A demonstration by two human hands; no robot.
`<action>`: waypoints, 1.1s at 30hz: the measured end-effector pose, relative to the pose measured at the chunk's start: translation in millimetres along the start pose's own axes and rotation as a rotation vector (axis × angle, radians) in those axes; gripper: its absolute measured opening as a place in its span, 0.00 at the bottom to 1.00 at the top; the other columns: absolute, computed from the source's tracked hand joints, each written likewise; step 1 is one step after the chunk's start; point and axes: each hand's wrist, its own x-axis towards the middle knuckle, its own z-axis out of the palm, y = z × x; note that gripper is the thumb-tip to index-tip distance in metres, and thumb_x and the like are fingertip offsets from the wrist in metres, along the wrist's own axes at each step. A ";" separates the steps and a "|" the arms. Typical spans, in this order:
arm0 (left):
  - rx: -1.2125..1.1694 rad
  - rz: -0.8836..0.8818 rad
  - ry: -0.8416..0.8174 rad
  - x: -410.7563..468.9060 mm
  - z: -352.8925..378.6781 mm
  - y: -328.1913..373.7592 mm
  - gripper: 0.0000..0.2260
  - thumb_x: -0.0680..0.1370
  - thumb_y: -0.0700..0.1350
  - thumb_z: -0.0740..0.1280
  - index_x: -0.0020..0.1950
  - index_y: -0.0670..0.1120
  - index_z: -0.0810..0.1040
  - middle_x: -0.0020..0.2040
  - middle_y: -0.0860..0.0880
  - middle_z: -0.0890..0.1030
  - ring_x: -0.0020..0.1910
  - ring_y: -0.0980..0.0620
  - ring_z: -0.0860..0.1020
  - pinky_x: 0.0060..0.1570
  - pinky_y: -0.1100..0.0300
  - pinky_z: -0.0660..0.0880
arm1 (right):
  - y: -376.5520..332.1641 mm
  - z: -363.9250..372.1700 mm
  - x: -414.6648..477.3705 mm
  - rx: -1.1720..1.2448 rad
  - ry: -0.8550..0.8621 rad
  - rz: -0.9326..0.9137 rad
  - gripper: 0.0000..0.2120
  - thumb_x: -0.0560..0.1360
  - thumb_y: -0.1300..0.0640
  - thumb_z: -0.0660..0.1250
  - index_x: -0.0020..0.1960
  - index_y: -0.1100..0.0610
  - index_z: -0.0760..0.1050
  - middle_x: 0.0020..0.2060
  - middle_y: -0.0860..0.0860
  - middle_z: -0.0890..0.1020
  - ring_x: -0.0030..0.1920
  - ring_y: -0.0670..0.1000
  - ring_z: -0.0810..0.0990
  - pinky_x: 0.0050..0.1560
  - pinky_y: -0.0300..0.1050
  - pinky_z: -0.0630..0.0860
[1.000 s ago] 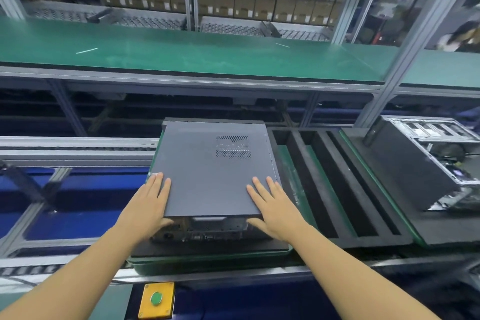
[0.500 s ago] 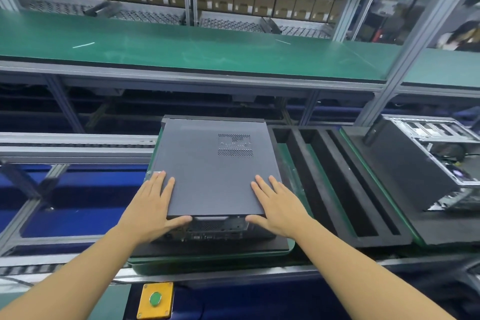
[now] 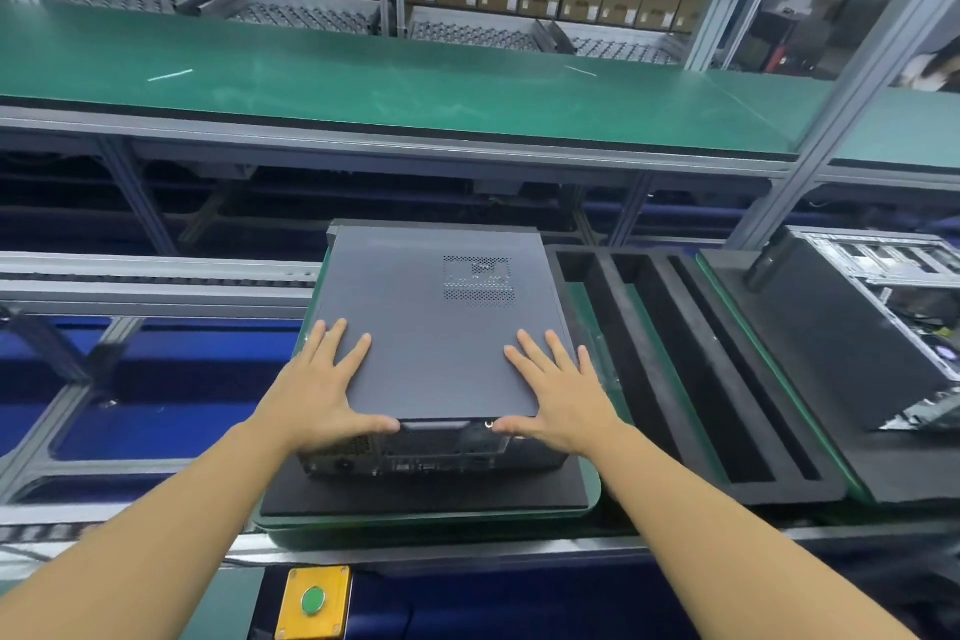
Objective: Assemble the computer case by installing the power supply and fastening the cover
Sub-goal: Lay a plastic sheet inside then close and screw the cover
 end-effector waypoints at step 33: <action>0.065 0.267 0.217 0.3 -2.1 58.1 0.40 0.75 0.73 0.47 0.79 0.49 0.64 0.81 0.50 0.54 0.81 0.50 0.48 0.77 0.44 0.48 | 5.0 -2.3 -7.3 0.157 0.010 -0.047 0.46 0.76 0.27 0.60 0.85 0.45 0.44 0.84 0.44 0.41 0.83 0.53 0.36 0.81 0.61 0.46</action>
